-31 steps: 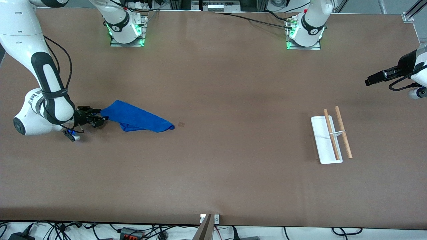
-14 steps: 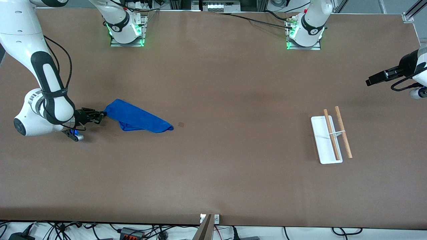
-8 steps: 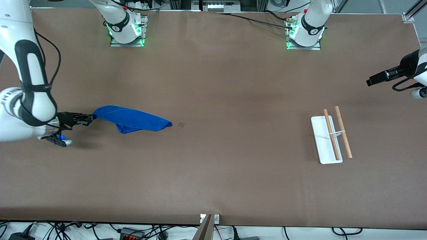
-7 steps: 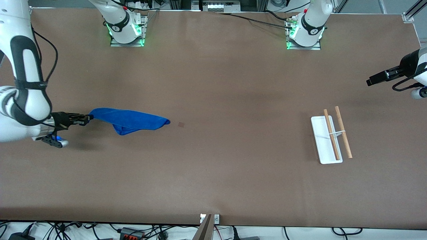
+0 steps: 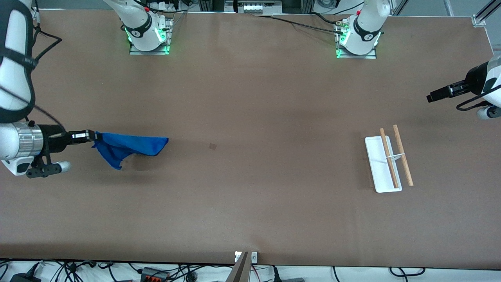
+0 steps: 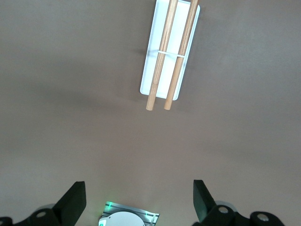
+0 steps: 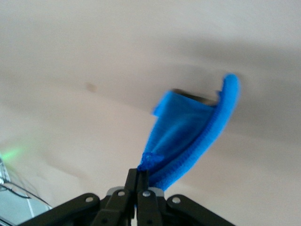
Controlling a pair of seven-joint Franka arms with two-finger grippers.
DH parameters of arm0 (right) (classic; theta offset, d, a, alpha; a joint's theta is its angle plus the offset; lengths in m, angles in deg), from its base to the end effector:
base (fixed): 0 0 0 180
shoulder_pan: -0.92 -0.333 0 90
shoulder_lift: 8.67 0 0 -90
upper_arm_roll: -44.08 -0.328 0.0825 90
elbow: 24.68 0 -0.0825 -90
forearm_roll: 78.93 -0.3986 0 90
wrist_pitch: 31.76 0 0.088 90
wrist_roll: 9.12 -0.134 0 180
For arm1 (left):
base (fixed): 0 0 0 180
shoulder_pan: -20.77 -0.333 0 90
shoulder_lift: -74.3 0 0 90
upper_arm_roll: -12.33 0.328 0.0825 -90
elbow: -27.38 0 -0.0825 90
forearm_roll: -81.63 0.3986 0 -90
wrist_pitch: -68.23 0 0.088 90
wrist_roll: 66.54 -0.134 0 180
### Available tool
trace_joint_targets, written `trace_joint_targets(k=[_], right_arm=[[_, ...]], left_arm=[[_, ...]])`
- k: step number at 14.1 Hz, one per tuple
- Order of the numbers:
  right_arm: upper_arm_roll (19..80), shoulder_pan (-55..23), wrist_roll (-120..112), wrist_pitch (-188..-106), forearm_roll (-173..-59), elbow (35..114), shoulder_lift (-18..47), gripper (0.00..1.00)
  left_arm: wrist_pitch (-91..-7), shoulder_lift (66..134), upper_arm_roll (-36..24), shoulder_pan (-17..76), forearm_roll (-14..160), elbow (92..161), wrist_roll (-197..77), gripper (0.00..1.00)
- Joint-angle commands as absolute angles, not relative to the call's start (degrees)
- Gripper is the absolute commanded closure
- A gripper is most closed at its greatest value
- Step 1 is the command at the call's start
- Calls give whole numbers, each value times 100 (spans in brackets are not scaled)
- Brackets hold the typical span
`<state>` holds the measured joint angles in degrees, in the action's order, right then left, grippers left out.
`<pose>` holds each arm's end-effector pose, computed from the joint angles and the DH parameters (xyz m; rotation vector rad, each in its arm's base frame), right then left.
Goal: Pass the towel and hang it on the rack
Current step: 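Lift the towel with the right gripper and carry it toward the rack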
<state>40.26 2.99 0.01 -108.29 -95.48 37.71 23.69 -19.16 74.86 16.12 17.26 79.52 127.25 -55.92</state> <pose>0.6905 0.0521 0.4687 -2.7520 -0.2871 0.4100 0.5444 0.0645 0.5189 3.0534 0.4855 -0.3548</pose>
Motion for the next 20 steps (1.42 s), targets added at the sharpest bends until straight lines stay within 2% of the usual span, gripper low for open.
trace_joint_targets(k=[1, 4, 6, 10, 15, 17, 20], right_arm=[[3242, 285, 82, -10778, -9563, 3640, 2156, 100], [2205, 276, 55, -11471, -9554, 3622, 2042, 100], [1738, 171, -32, -12068, -9511, 3622, 2033, 100], [1683, -583, -94, -13176, -9501, 3622, 2033, 100], [1701, -1454, -103, -14109, -9475, 3640, 2173, 100], [1718, -1849, -645, -14486, -9432, 3640, 2174, 100], [1709, -2315, -1359, -14926, -9203, 3666, 2269, 100]], left_arm=[[-1632, 7737, 1603, 1279, 7595, 12538, -5625, 0], [-1588, 8061, 1603, 838, 6890, 12529, -5678, 0], [-1658, 8176, 1603, 715, 6793, 12529, -6246, 0], [-1562, 8703, 1541, 714, 6626, 12240, -6636, 0], [-1526, 9239, 1427, 942, 5483, 12161, -6715, 0], [-1596, 9512, 1130, 1004, 5518, 12072, -7650, 0], [-2035, 9802, 1084, 1022, 5168, 12081, -9556, 0]])
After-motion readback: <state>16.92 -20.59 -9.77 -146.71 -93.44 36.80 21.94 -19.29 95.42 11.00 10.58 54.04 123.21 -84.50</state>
